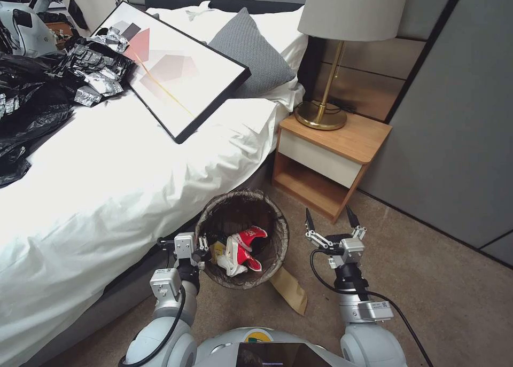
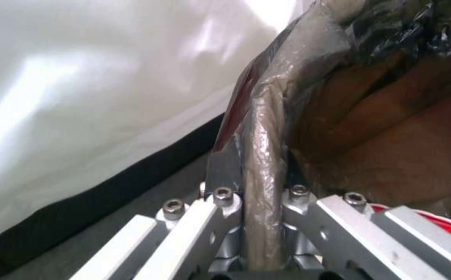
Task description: Pick up the trash bin, then pick up the garbage from the floor and place it into the trash bin.
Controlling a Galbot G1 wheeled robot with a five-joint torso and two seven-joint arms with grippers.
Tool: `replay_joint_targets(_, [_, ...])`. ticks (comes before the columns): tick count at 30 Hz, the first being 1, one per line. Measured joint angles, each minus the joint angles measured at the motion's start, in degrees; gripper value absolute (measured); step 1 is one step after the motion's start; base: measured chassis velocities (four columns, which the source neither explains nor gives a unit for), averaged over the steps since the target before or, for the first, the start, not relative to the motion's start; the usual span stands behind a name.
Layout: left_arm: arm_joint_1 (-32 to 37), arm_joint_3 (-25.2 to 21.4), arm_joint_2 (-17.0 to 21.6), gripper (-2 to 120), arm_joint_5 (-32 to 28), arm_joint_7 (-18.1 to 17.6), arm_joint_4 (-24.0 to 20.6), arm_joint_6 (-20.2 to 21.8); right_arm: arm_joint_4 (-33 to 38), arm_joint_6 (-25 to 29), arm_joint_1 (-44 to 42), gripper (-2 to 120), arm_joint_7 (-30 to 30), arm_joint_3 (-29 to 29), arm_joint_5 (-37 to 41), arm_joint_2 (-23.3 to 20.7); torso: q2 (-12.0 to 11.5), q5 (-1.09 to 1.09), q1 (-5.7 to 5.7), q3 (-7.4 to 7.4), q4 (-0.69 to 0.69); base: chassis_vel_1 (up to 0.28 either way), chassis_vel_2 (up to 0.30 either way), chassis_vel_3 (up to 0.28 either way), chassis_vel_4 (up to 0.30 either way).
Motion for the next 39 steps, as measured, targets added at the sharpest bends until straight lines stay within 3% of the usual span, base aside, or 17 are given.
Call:
replay_joint_targets(15, [0.04,0.00,0.00,2,0.00,-0.01,0.00,0.00,-0.62,0.73,1.54,100,-1.15,0.94,0.47,-0.22,0.00,0.02,-0.02,-0.02,0.00,0.182,-0.188,-0.180,0.181])
replay_joint_targets(39, [0.00,0.00,0.00,2,0.00,0.00,0.00,0.00,-0.17,0.73,2.39,100,-1.58,1.40,0.87,-0.18,0.00,0.00,0.00,0.00,0.00,-0.008,-0.001,0.002,0.001])
